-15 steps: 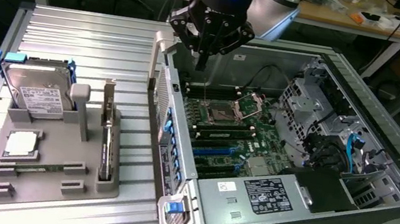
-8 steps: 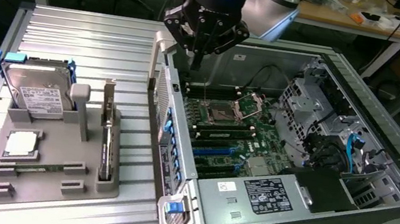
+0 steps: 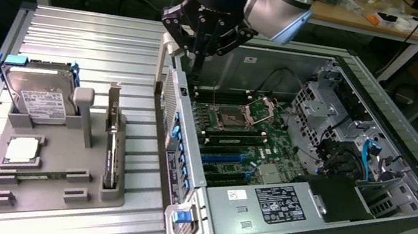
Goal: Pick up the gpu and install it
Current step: 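Reach for the gpu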
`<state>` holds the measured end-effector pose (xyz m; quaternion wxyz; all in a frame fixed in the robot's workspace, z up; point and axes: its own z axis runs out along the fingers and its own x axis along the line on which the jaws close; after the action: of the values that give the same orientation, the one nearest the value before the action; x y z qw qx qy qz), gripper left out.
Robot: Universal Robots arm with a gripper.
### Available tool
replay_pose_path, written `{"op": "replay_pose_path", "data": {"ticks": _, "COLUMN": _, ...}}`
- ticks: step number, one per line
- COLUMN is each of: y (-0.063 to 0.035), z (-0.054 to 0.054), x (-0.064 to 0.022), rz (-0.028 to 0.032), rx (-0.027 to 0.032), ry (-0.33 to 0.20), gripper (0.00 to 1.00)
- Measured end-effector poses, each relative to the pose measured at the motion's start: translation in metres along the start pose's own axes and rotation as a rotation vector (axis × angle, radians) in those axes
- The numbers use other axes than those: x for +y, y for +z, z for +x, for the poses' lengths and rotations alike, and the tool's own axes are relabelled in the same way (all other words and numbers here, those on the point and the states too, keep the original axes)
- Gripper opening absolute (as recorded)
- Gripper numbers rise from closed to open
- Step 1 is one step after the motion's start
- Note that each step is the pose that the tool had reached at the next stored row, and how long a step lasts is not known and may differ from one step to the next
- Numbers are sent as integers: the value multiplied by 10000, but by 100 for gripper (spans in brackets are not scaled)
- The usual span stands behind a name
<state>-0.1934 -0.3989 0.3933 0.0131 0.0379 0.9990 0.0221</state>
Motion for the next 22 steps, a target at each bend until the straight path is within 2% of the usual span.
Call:
{"op": "replay_pose_path", "data": {"ticks": 4, "y": 0, "z": 34, "x": -2, "rz": -1, "rx": -1, "ry": 0, "gripper": 11}}
{"op": "replay_pose_path", "data": {"ticks": 16, "y": -1, "z": 46, "x": -4, "rz": 0, "rx": 0, "ry": 0, "gripper": 11}}
{"op": "replay_pose_path", "data": {"ticks": 22, "y": -3, "z": 102, "x": -8, "rz": 1, "rx": 1, "ry": 0, "gripper": 11}}
